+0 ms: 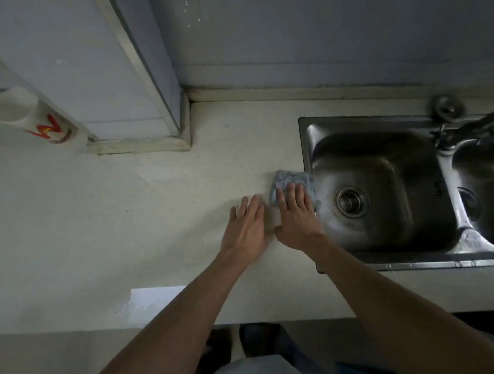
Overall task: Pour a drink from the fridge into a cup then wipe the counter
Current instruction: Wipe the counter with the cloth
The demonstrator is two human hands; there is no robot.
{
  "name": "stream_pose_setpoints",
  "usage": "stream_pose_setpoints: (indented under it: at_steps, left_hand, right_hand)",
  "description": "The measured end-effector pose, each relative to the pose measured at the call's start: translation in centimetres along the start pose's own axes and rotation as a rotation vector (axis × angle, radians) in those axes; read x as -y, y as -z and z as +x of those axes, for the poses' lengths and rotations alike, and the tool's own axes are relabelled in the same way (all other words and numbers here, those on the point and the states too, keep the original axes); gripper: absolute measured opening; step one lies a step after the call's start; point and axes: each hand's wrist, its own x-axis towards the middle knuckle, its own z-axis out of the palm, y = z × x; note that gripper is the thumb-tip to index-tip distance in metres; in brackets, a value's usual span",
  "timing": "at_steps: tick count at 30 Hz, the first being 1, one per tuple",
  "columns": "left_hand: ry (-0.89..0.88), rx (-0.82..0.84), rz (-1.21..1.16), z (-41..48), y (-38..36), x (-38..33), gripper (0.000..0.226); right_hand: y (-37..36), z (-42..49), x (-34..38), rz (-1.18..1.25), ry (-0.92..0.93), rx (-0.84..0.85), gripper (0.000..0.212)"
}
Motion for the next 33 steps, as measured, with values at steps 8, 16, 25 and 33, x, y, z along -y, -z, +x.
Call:
stream_pose_setpoints:
  at_steps: [8, 16, 25, 33]
  left_hand:
    - [0.120, -0.071, -0.107, 2.9, 0.1, 2.6, 0.051]
    - [0.153, -0.001, -0.054, 4.2, 0.6, 2.3, 0.048]
    - [0.095, 0.014, -0.142, 3.8, 0.4, 3.3, 0.053]
    - [0.035, -0.004, -0.235, 1.4, 0.6, 4.3, 0.056]
  right_hand:
    - [5.2, 11.4, -2.3, -0.046, 0.017, -0.065, 0.092]
    - [9.4, 20.0, -2.7, -0.068, 0.018, -0.129, 0.090]
    - [9.6, 20.6, -0.6, 0.019, -0.054, -0.208, 0.086]
    - [8.4, 20.1, 6.6, -0.054, 0.109, -0.145, 0.084]
